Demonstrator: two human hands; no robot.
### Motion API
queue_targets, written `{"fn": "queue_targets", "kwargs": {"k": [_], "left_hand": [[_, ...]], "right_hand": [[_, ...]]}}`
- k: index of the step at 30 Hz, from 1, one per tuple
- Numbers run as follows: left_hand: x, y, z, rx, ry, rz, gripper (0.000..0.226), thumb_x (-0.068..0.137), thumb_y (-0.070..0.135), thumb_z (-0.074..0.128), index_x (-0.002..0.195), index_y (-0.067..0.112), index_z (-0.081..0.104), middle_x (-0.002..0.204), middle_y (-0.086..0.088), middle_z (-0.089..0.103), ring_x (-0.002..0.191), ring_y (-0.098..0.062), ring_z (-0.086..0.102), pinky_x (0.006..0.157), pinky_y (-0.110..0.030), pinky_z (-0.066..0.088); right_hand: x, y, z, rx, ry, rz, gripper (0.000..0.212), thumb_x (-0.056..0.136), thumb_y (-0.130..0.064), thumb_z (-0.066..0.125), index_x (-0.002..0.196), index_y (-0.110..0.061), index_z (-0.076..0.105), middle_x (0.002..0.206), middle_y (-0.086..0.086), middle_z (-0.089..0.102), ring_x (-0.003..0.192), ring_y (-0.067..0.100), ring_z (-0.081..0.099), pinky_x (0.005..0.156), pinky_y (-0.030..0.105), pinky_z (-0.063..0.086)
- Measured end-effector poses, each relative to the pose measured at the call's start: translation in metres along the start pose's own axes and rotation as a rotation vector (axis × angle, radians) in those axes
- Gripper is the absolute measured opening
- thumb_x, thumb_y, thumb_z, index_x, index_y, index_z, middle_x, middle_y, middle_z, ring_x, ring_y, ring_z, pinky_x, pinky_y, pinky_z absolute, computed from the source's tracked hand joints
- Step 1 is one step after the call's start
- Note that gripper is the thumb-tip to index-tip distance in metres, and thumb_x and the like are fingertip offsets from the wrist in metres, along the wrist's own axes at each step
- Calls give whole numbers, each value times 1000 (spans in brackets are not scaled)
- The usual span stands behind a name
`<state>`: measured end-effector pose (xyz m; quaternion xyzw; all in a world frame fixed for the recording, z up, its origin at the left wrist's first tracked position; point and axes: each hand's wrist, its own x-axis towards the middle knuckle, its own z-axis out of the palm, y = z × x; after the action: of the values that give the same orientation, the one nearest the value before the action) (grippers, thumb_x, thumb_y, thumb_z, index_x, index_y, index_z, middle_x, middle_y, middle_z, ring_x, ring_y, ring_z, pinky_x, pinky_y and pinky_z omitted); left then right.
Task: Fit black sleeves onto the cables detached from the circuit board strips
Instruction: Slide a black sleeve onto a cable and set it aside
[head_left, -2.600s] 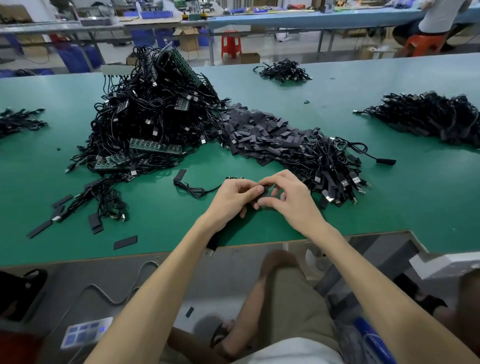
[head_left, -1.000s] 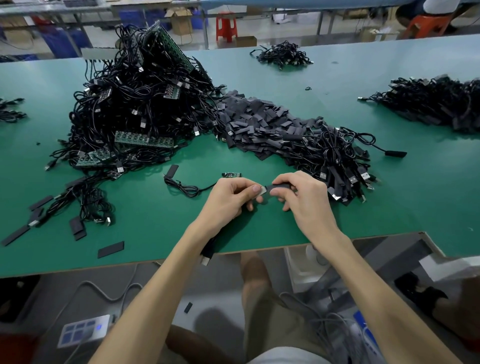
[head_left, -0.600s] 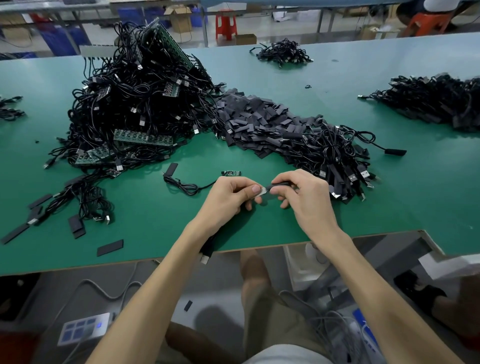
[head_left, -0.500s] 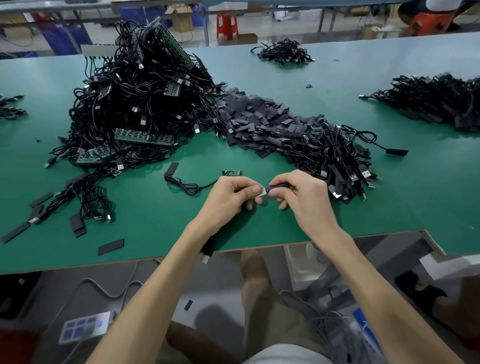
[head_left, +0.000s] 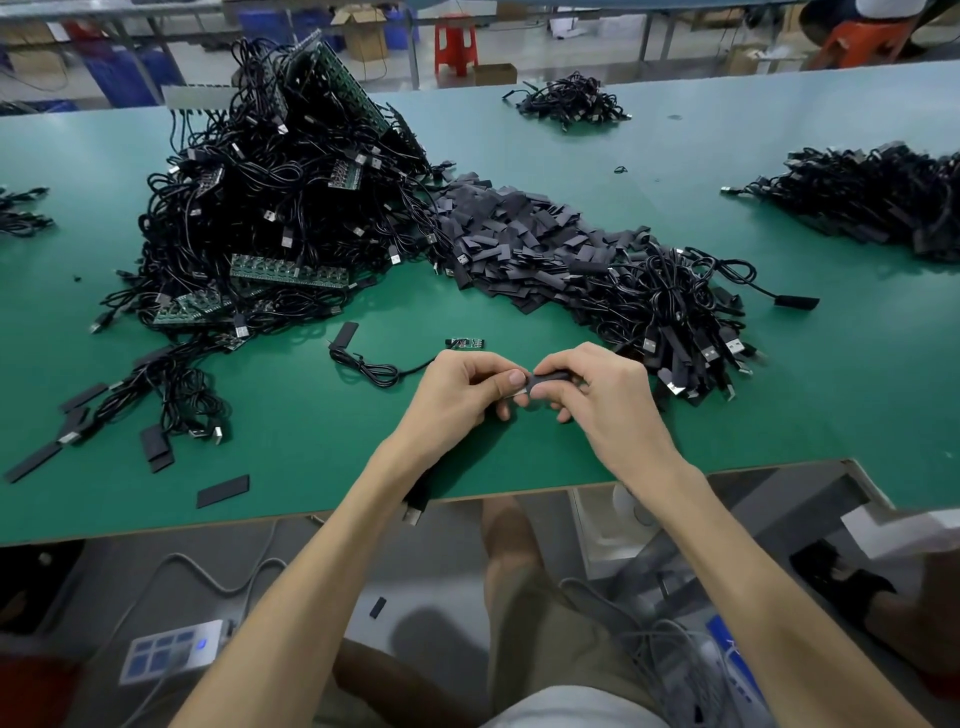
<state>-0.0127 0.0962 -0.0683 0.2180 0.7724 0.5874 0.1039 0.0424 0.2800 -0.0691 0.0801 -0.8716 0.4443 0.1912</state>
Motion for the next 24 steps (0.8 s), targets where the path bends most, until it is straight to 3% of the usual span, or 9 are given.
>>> {"fn": "queue_targets", "kwargs": {"k": [3, 6, 9, 12, 15, 18, 24], "left_hand": [[-1, 2, -3, 12, -21, -27, 16, 101, 17, 63, 101, 10, 77, 66, -4, 68, 45, -11, 41, 45, -16, 34], [-3, 8, -4, -19, -64, -3, 20, 99, 7, 63, 117, 1, 70, 86, -13, 73, 63, -14, 62, 57, -21, 48], [-4, 10, -10, 44, -76, -10, 24, 92, -4, 69, 116, -1, 68, 102, -17, 71, 85, -24, 73, 68, -29, 57], [-6, 10, -14, 325, -4, 57, 22, 87, 6, 77, 104, 19, 74, 95, 7, 73, 80, -8, 70, 76, -19, 54], [-9, 12, -12, 476, 65, 123, 14, 87, 16, 79, 97, 25, 74, 91, 15, 69, 81, -2, 64, 75, -13, 48], [-11, 10, -7, 424, 103, 122, 12, 86, 14, 79, 92, 23, 76, 84, 16, 70, 79, -1, 63, 73, -10, 45], [-13, 11, -4, 310, 103, 82, 16, 83, 4, 77, 94, 16, 79, 82, 12, 75, 77, 0, 69, 74, -8, 46]], "right_hand": [[-3, 0, 0, -114, 11, -64, 15, 88, -16, 79, 101, -9, 76, 94, 2, 67, 81, 19, 66, 77, 39, 56], [-1, 2, -1, -96, 55, -55, 13, 88, -15, 79, 100, -10, 77, 91, -1, 66, 77, 15, 63, 74, 42, 56], [1, 5, 1, -86, 63, -24, 11, 88, -14, 79, 97, -9, 76, 88, -2, 64, 73, 15, 62, 70, 42, 57], [2, 8, 2, -49, 69, 24, 11, 87, -16, 80, 96, -11, 77, 88, -2, 65, 70, 12, 63, 66, 38, 57], [3, 8, 2, 21, 43, 58, 9, 85, -14, 82, 93, -12, 77, 85, -2, 66, 63, 9, 64, 57, 28, 56], [2, 8, 1, 59, -5, 62, 11, 83, -12, 83, 91, -15, 76, 82, 0, 66, 58, 7, 63, 52, 21, 53], [2, 9, 2, -6, -55, 20, 14, 84, -19, 83, 96, -16, 77, 83, -4, 63, 66, 6, 62, 62, 27, 54]]}}
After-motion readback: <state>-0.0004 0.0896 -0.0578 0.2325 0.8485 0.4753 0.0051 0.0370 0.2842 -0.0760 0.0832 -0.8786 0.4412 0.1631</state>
